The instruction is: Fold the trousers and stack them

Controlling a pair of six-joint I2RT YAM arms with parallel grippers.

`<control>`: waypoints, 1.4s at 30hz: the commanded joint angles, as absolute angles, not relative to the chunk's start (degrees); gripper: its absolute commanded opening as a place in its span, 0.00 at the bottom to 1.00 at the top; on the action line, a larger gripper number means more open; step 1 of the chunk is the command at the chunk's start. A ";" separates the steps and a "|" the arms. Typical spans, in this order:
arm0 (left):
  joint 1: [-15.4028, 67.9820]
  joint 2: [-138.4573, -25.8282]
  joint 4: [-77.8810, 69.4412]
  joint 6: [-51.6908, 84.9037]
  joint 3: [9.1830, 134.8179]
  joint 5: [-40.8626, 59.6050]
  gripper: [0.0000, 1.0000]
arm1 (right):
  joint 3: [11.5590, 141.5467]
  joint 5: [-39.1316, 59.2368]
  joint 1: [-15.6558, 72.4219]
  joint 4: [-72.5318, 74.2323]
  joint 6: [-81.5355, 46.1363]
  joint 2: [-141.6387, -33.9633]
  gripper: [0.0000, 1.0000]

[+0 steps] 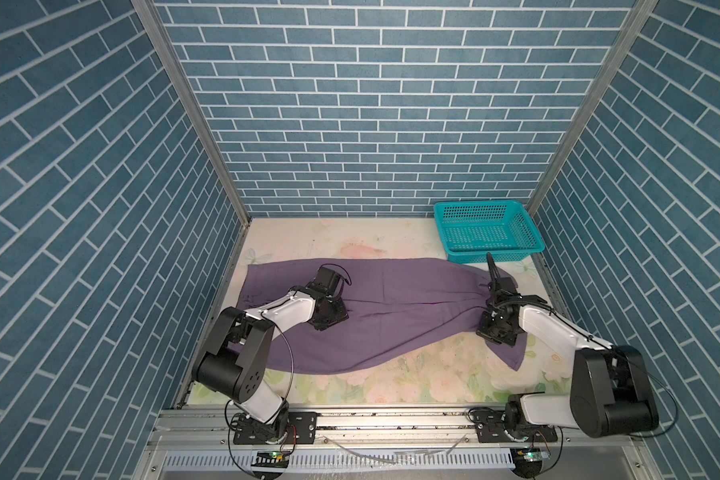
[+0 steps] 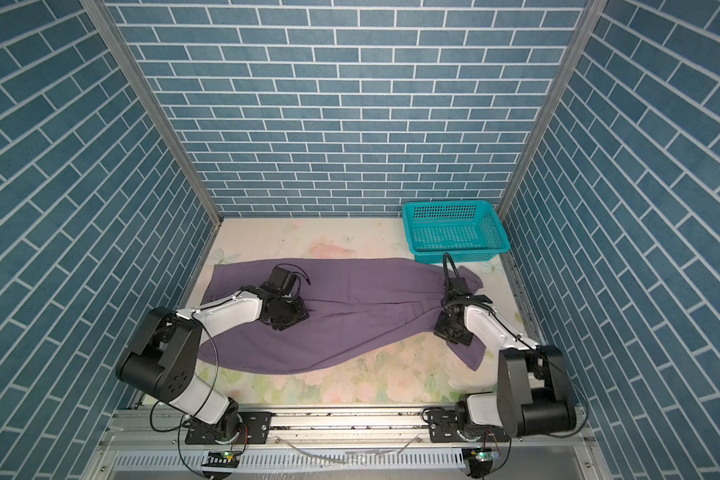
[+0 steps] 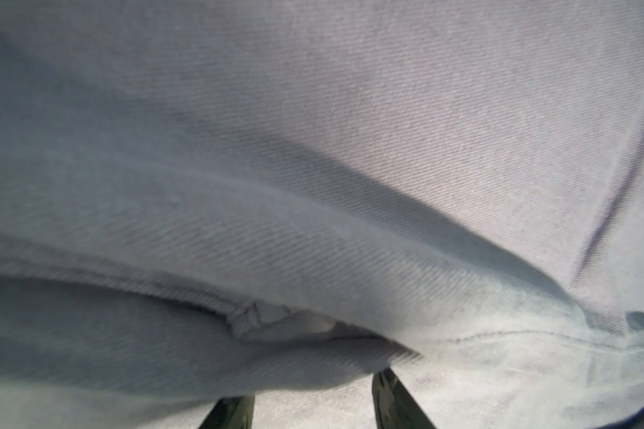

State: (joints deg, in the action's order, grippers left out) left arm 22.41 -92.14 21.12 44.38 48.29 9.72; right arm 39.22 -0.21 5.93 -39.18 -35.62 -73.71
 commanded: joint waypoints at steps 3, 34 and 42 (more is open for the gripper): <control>21.53 -99.32 21.92 42.90 47.05 9.31 0.52 | 34.87 -1.70 -7.20 -46.33 -37.32 -64.47 0.00; -6.87 -68.48 41.17 39.10 33.59 -3.43 0.68 | 53.82 1.42 3.25 -40.01 -30.72 -72.94 0.14; -8.30 -67.55 40.14 37.35 36.62 -0.43 0.62 | 45.88 4.66 9.78 -31.23 -34.77 -80.26 0.00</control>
State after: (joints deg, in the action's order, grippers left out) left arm -8.03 -67.46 39.68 38.65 34.68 -2.00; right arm 49.39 3.81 9.23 -34.33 -31.94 -79.33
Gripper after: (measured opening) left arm 0.631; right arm 0.044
